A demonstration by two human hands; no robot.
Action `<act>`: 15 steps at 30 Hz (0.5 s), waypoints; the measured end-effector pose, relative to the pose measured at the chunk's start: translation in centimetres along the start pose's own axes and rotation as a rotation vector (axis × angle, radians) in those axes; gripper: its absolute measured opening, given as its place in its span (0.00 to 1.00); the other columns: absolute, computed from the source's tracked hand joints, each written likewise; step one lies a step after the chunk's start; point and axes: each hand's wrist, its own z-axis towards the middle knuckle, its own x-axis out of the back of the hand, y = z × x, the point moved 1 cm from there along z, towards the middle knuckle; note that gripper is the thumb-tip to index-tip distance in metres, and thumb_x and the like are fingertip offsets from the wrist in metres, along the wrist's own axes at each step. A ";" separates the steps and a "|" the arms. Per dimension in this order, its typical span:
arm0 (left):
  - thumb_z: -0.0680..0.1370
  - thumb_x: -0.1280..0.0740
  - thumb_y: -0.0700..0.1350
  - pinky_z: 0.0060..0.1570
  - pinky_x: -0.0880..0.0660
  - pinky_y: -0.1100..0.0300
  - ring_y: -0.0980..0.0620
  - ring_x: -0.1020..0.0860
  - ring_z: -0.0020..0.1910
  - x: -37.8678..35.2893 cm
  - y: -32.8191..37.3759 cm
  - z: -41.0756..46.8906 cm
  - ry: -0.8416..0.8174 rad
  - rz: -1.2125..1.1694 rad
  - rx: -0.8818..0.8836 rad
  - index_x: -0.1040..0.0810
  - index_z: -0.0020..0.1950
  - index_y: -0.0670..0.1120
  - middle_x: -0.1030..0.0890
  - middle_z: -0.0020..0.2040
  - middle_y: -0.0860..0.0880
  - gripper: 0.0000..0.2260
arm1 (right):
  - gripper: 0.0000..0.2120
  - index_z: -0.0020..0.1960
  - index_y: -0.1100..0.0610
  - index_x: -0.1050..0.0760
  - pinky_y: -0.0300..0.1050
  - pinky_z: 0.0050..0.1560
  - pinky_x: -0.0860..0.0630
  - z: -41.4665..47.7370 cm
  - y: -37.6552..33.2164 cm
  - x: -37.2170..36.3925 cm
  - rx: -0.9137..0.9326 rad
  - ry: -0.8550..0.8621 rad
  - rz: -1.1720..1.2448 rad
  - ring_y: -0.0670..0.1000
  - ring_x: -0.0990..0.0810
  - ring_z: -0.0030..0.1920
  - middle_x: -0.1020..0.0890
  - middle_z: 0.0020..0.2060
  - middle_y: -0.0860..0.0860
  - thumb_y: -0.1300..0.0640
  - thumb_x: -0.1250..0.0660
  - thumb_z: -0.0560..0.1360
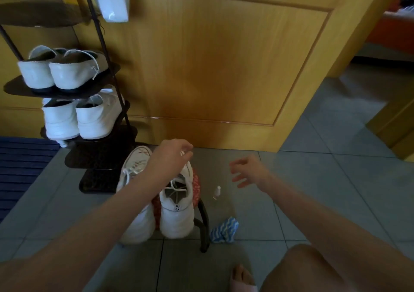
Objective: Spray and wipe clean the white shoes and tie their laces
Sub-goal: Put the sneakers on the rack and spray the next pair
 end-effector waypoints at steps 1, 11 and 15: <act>0.79 0.38 0.46 0.57 0.29 0.58 0.53 0.24 0.58 -1.0 0.6 0.6 -0.042 0.000 -0.004 0.24 0.63 0.48 0.21 0.60 0.50 0.13 | 0.14 0.62 0.64 0.27 0.41 0.30 0.22 0.4 0.8 0.5 -0.016 -0.008 0.001 0.50 0.22 0.36 0.22 0.49 0.58 0.63 0.36 0.77; 0.80 0.43 0.38 0.63 0.30 0.54 0.47 0.27 0.63 -14.3 2.7 7.7 -0.231 -0.112 0.208 0.24 0.64 0.46 0.25 0.66 0.46 0.15 | 0.17 0.60 0.64 0.24 0.40 0.34 0.27 8.2 9.5 1.9 -0.092 0.017 -0.047 0.51 0.24 0.38 0.20 0.47 0.60 0.68 0.32 0.72; 0.80 0.46 0.37 0.62 0.33 0.59 0.47 0.29 0.66 -18.8 1.0 9.2 -0.173 -0.189 0.343 0.24 0.64 0.45 0.26 0.67 0.45 0.16 | 0.21 0.63 0.63 0.26 0.37 0.31 0.29 12.4 12.5 0.4 -0.074 -0.012 -0.089 0.49 0.25 0.42 0.22 0.57 0.61 0.67 0.29 0.70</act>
